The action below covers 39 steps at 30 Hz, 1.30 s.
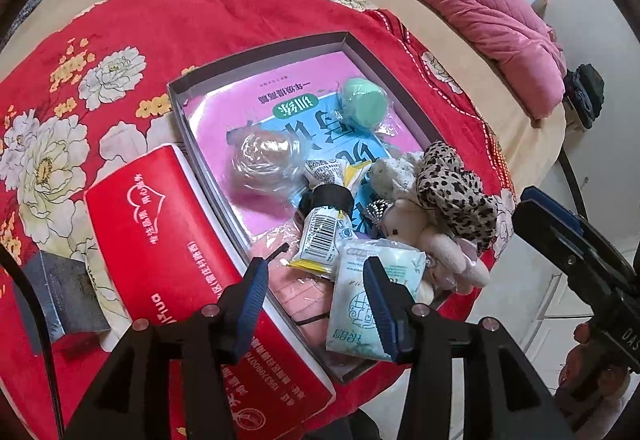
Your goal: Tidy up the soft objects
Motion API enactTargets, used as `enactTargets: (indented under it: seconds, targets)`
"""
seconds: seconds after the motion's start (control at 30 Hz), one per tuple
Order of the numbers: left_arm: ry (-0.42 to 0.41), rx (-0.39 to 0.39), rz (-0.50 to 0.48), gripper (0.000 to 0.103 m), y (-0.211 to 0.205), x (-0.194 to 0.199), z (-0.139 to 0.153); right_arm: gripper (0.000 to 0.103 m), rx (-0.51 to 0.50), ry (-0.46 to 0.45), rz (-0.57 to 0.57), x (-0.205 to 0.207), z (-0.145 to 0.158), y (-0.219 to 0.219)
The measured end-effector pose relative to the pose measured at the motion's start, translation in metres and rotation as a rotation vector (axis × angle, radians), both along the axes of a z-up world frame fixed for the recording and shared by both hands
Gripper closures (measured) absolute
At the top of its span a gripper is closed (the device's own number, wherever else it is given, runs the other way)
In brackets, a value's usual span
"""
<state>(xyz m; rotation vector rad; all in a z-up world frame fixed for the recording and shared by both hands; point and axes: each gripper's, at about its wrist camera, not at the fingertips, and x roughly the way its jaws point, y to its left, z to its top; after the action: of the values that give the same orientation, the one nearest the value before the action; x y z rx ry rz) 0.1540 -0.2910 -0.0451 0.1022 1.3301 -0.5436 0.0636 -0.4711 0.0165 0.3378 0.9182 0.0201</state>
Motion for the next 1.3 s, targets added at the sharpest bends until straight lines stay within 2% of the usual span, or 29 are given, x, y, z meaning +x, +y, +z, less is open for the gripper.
enactTargets:
  seconds: [0.1,0.17,0.57,0.77,0.8,0.87,1.0,1.3]
  targets:
    - [-0.010,-0.008,-0.001,0.044,0.003,-0.002,0.006,0.036,-0.009,-0.011,0.000,-0.002,0.006,0.002]
    - [-0.020,-0.008,-0.003,0.037,0.004,-0.004,0.010,0.032,-0.018,-0.014,-0.002,-0.003,0.009,0.004]
    - [-0.073,0.000,-0.008,0.036,0.014,-0.015,0.027,0.029,-0.058,-0.019,-0.020,-0.013,0.018,0.009]
    - [-0.114,-0.014,-0.003,0.027,0.022,-0.025,0.036,0.027,-0.087,-0.023,-0.039,-0.025,0.024,0.018]
    - [-0.123,-0.014,-0.003,0.022,0.024,-0.027,0.038,0.027,-0.092,-0.021,-0.042,-0.027,0.026,0.020]
    - [-0.141,-0.015,0.007,0.018,0.029,-0.033,0.041,0.026,-0.104,-0.030,-0.049,-0.034,0.029,0.026]
    - [-0.174,-0.025,0.020,0.018,0.040,-0.044,0.048,0.025,-0.168,-0.039,-0.059,-0.049,0.037,0.042]
    - [-0.257,-0.027,0.062,0.016,0.074,-0.069,0.068,0.024,-0.216,-0.067,-0.107,-0.080,0.044,0.066]
